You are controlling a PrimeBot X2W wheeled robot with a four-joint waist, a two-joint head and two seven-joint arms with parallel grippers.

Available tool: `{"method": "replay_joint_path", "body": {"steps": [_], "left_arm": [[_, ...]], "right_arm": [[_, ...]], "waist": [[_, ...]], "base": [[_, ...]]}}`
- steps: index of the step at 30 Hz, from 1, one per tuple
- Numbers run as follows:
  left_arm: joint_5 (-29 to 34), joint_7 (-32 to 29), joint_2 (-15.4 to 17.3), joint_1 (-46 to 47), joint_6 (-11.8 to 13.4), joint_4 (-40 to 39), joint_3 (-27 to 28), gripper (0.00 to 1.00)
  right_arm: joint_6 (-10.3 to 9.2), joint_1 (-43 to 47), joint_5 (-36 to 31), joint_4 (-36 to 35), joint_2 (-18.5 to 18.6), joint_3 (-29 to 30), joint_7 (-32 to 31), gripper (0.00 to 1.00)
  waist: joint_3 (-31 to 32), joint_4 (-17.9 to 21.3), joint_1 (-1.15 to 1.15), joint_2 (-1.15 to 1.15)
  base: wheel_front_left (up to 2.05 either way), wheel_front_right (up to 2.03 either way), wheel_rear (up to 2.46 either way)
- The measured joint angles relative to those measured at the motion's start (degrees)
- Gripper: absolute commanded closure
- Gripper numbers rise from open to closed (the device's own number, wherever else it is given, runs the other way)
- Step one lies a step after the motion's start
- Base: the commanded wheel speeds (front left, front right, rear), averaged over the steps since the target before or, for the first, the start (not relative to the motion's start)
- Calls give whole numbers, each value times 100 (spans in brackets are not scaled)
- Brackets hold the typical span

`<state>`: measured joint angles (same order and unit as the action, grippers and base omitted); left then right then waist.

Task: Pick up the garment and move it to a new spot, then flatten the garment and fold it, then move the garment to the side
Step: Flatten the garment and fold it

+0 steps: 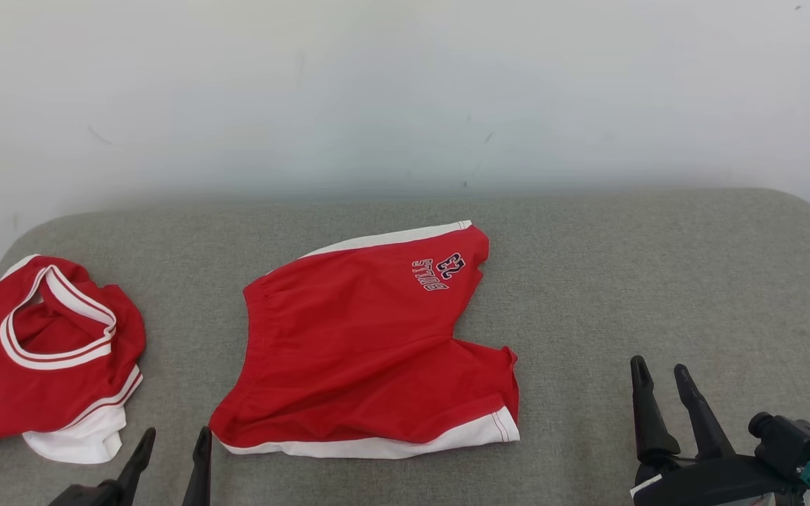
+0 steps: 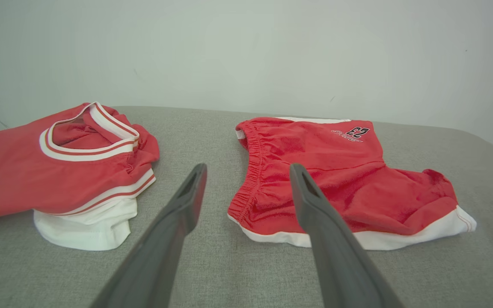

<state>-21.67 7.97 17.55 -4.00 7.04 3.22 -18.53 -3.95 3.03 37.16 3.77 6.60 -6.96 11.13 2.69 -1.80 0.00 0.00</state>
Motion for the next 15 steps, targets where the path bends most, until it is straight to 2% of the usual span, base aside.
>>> {"method": "replay_joint_path", "body": {"steps": [8, 12, 15], "left_arm": [[10, -196, -30, -57, 1, -92, -3, 0], [59, -361, 76, -16, -5, -51, -36, 0], [142, -553, 254, 109, -231, 102, -185, 0]], "right_arm": [[102, -9, 2, 54, 10, -131, -3, 0], [163, -36, -35, 57, 54, -305, -187, 0], [247, -187, -178, 132, 189, -625, -570, 0]], "waist": [[-15, 18, 0, 0], [-28, 19, 0, 0], [-51, 18, 0, 0]], "base": [[0, 0, 0], [0, 0, 0], [0, 0, 0]]}}
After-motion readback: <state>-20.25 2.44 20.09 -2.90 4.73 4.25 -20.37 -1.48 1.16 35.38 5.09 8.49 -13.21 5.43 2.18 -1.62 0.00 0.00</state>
